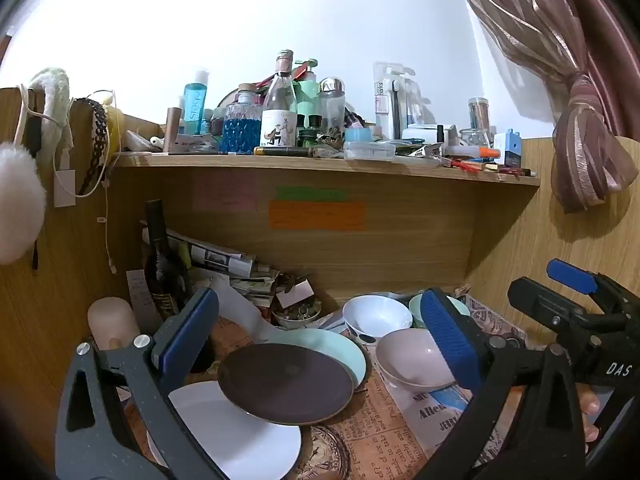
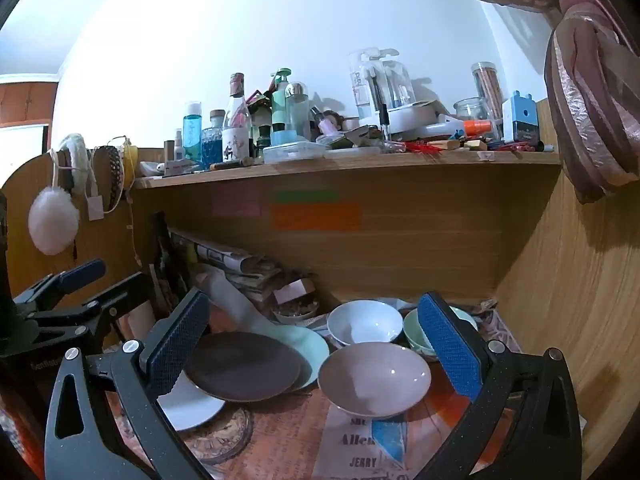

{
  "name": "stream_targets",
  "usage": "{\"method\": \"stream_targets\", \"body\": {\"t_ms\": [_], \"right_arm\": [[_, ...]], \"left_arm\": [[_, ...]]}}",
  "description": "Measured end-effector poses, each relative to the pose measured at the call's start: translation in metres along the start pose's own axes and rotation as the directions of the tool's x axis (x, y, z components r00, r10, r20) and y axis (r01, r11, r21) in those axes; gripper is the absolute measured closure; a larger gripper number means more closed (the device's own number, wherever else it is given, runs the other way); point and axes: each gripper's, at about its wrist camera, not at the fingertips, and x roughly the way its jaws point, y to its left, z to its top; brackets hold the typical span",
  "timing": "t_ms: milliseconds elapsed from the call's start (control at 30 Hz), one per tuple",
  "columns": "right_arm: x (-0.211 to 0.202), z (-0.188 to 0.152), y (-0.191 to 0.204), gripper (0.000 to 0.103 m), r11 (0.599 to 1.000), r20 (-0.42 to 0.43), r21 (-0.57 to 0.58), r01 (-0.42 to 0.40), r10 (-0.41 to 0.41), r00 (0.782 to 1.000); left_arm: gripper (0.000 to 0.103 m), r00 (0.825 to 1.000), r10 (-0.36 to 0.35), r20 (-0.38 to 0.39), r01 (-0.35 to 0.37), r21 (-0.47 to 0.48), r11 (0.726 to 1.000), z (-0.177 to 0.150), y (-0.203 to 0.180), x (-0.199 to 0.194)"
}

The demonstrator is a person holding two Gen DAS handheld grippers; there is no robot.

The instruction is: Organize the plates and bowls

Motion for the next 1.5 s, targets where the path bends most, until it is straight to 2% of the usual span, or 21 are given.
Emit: {"method": "stream_targets", "body": {"t_ms": [100, 467, 1500], "right_arm": [[0.001, 0.000, 0.001, 0.000, 1.000, -0.004, -0.001, -0.001, 0.001, 1.000], [0.004, 0.001, 0.018, 0.000, 1.000, -0.010, -0.008, -0.015, 0.015, 1.000], [0.003, -0.003, 0.015, 0.000, 0.999, -0.008, 0.005, -0.034, 0.034, 0.999]], "left_arm": [[0.000, 1.000, 0.000, 0.018, 0.000, -0.001, 1.000, 0.000, 0.000, -0.002], [0.000, 1.000, -0.005, -0.002, 0.005, 0.011, 1.000, 0.000, -0.001, 0.000], [0.000, 1.000, 0.012, 0.001, -0.012, 0.020, 1.000, -0.001, -0.002, 0.000]]}}
